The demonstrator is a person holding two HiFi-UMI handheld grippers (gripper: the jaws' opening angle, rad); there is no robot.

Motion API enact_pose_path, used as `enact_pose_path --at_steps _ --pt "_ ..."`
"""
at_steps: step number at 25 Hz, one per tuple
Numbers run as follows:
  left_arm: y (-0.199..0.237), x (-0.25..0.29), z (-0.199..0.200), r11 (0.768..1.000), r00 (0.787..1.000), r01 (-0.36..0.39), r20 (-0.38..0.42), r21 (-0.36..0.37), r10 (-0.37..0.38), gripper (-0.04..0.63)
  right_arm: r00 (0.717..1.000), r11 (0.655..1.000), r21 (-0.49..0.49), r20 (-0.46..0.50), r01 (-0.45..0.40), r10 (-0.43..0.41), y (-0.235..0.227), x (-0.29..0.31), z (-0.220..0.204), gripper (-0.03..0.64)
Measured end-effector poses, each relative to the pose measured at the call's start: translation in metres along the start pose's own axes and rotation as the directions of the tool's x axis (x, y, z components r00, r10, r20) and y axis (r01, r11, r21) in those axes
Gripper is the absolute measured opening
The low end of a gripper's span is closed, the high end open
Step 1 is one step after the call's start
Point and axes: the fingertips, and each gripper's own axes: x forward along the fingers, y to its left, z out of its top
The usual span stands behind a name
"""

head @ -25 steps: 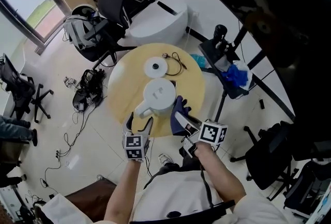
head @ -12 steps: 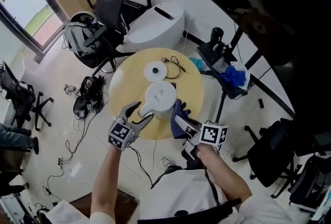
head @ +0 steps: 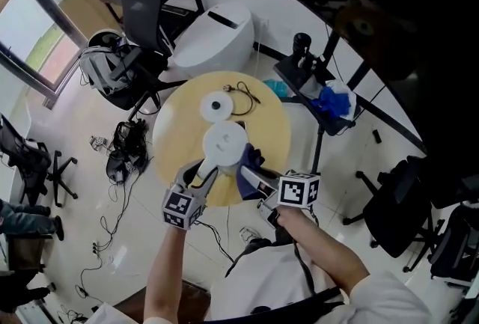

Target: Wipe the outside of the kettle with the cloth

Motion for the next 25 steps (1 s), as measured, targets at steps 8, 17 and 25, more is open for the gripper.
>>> enact_pose_path --at_steps 8,17,25 --pt "-0.011 -0.001 0.0 0.972 0.981 -0.196 -0.043 -0.133 0.191 0.174 0.997 0.996 0.048 -0.021 0.08 -0.079 -0.057 0.013 -0.01 0.069" --pt "-0.022 0.001 0.0 0.922 0.951 -0.31 -0.09 -0.233 0.297 0.176 0.956 0.951 0.155 -0.164 0.267 -0.241 -0.167 0.032 -0.054 0.069" --pt "-0.028 -0.001 -0.004 0.859 0.917 -0.398 -0.134 -0.323 0.375 0.176 0.94 0.959 0.118 -0.26 0.258 -0.221 -0.171 0.039 -0.069 0.069"
